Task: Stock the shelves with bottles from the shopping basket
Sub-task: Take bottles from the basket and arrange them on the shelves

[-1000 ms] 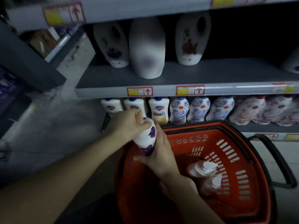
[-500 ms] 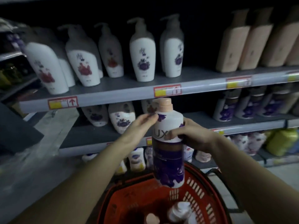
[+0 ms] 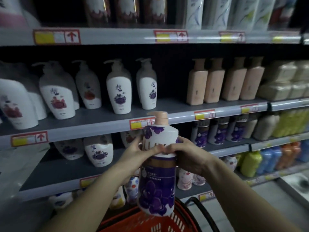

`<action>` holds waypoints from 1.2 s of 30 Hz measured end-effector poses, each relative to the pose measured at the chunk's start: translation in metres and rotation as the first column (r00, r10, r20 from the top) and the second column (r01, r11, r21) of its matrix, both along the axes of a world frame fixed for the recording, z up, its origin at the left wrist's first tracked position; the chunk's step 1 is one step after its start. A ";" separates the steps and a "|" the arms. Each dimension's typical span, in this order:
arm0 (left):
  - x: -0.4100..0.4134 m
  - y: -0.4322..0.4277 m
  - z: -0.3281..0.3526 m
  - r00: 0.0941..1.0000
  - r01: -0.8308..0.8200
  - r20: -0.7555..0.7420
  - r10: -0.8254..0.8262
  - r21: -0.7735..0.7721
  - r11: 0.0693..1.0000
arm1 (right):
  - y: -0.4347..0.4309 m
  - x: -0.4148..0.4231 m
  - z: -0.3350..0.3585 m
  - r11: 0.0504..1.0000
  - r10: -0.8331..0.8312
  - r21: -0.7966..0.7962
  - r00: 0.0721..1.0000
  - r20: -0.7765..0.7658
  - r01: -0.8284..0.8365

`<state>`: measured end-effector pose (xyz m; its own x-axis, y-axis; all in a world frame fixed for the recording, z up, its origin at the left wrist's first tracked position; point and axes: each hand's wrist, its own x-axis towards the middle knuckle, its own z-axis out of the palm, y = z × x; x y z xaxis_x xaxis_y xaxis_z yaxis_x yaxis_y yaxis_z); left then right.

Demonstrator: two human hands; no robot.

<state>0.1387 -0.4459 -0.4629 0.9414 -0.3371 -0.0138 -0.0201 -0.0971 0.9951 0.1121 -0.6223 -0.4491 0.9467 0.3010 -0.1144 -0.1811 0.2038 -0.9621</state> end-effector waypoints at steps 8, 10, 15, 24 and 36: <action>0.023 -0.056 -0.023 0.978 -0.064 0.204 0.032 0.154 0.986 | -0.045 0.001 -0.034 0.977 -0.201 -0.067 0.980 0.013 0.201; 0.038 -0.078 -0.036 0.977 -0.032 0.212 -0.014 0.210 0.977 | -0.059 0.007 -0.054 0.965 -0.264 0.008 0.965 -0.010 0.264; 0.079 -0.124 -0.072 0.991 -0.046 0.132 0.019 0.204 0.978 | -0.091 0.039 -0.100 0.934 -0.338 0.115 0.941 -0.028 0.339; 0.119 -0.161 -0.131 0.975 -0.204 0.100 0.199 0.036 0.978 | -0.097 0.072 -0.185 0.904 -0.405 -0.129 0.913 0.052 0.408; 0.128 -0.159 -0.202 0.998 -0.024 -0.066 0.020 -0.067 0.997 | -0.113 0.113 -0.219 0.836 -0.548 -0.009 0.835 -0.056 0.548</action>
